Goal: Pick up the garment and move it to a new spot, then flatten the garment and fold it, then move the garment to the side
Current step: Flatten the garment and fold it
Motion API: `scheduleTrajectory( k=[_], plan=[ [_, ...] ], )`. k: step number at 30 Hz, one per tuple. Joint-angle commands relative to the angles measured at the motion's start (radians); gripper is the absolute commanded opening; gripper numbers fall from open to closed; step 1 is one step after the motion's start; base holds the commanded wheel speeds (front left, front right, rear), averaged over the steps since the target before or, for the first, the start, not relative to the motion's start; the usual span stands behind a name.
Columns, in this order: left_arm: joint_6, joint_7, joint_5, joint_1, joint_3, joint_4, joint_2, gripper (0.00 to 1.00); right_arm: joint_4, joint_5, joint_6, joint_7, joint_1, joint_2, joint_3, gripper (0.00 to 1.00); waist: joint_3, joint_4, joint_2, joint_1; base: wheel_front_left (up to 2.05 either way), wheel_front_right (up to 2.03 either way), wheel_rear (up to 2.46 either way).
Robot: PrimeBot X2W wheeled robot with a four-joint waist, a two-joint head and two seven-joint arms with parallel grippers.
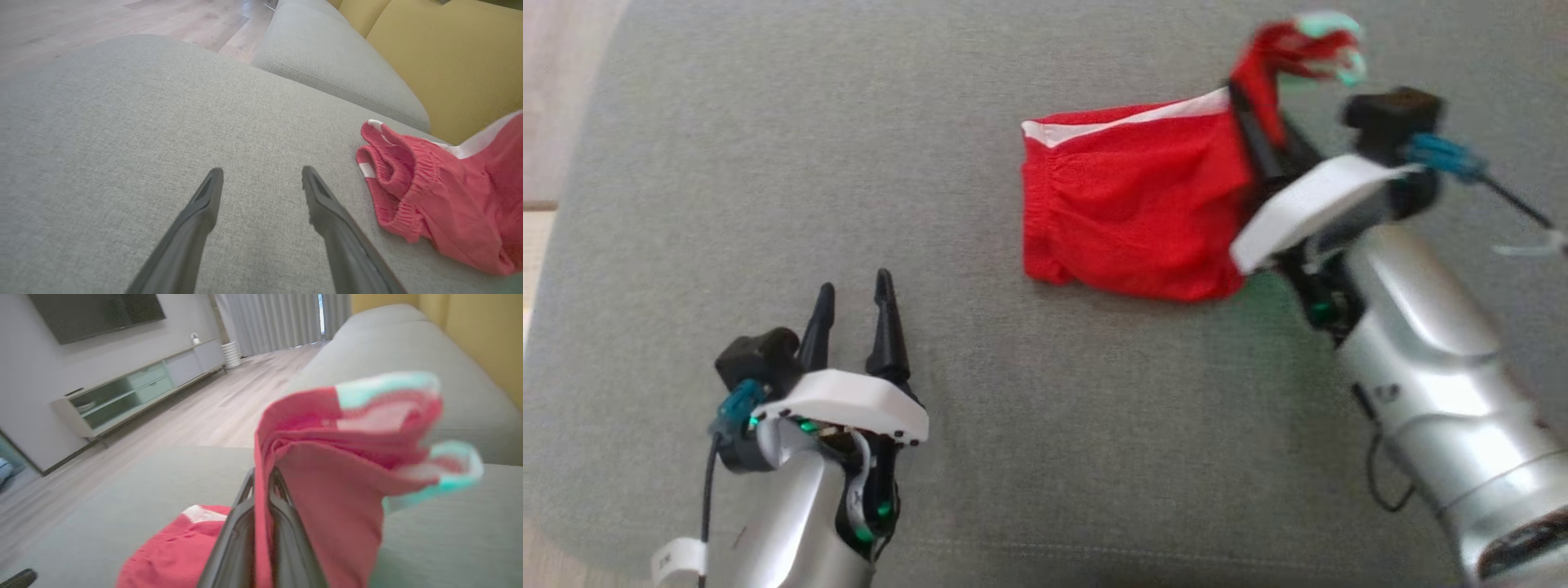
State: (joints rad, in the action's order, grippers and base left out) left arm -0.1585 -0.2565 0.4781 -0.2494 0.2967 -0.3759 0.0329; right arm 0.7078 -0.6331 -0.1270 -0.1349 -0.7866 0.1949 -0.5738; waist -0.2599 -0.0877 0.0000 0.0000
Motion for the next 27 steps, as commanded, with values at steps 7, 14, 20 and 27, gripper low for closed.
scheduleTrajectory(
  k=[7,14,20,27],
  plan=[
    [-0.006,-0.005,0.023,0.001,0.008,0.031,0.017,1.00,-0.035,0.023,-0.004,0.060,0.018,-0.089,-0.096,0.00,0.015,-0.083,0.0000,0.0000,0.00,0.00,0.00],
    [-0.014,-0.005,0.015,0.004,0.023,0.032,0.017,1.00,-0.018,-0.005,-0.004,0.041,0.060,-0.132,-0.158,1.00,0.015,-0.101,0.0000,0.0000,0.00,0.00,0.00],
    [-0.022,-0.005,-0.009,0.007,0.004,0.040,0.017,1.00,0.001,0.007,-0.004,-0.055,0.080,-0.133,-0.130,1.00,0.022,-0.052,0.0000,0.0000,0.00,0.00,0.00],
    [-0.024,-0.005,-0.063,0.009,-0.032,0.045,0.017,1.00,0.069,0.107,-0.004,-0.123,0.126,-0.114,0.073,1.00,0.035,0.025,0.0000,0.0000,0.00,0.00,0.00]
  ],
)
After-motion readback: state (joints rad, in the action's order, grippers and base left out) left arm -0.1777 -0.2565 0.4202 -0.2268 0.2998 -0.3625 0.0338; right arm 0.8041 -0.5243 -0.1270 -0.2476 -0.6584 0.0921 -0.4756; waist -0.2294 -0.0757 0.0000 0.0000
